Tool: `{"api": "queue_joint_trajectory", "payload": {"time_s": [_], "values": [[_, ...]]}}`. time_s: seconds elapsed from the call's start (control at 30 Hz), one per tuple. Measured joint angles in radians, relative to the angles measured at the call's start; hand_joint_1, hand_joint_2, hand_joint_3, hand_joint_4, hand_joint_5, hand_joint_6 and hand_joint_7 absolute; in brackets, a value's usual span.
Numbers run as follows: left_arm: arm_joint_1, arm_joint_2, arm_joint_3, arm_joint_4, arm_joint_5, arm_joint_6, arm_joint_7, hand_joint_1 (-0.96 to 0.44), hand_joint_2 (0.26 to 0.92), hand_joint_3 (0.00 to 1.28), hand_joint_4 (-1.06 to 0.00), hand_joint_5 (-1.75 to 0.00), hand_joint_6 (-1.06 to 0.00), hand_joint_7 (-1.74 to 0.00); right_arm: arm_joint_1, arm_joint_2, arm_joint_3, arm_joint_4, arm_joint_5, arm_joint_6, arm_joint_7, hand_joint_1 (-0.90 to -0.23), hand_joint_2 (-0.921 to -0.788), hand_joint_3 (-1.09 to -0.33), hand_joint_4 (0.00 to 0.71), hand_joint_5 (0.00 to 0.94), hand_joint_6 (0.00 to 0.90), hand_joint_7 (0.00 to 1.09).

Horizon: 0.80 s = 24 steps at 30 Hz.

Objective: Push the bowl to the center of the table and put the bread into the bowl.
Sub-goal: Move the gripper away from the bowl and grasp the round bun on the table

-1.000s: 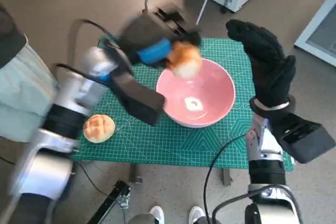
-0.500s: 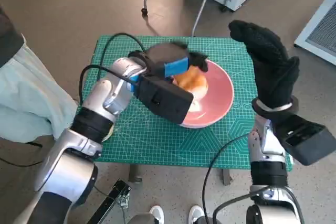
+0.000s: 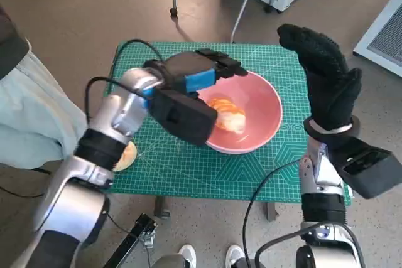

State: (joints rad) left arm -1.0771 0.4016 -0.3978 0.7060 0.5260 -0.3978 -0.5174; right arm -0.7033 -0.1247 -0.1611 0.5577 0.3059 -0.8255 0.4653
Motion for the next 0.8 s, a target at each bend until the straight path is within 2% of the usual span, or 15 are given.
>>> {"api": "queue_joint_trajectory", "payload": {"time_s": [0.33,0.63,0.8], "values": [[0.122,0.181,0.135,-0.257,-0.156,-0.027,-0.117,-0.12,0.82,0.0,-0.13,-0.01,-0.3,-0.22,0.002,0.012,0.008,0.0,0.004,0.0,-0.003,-0.68,-0.921,-0.703,0.378,0.009,0.114,0.85],[0.343,0.417,0.291,-0.427,-0.303,-0.064,-0.221,-0.14,0.818,0.0,-0.16,0.0,-0.35,-0.14,0.007,0.012,0.008,-0.001,0.009,0.0,-0.001,-0.672,-0.921,-0.702,0.373,0.007,0.11,0.85],[0.468,0.509,0.346,-0.485,-0.329,-0.053,-0.262,-0.14,0.819,0.0,-0.17,0.0,-0.36,-0.11,0.007,0.014,0.01,-0.004,0.013,0.001,0.004,-0.672,-0.921,-0.701,0.369,0.005,0.107,0.85]]}}
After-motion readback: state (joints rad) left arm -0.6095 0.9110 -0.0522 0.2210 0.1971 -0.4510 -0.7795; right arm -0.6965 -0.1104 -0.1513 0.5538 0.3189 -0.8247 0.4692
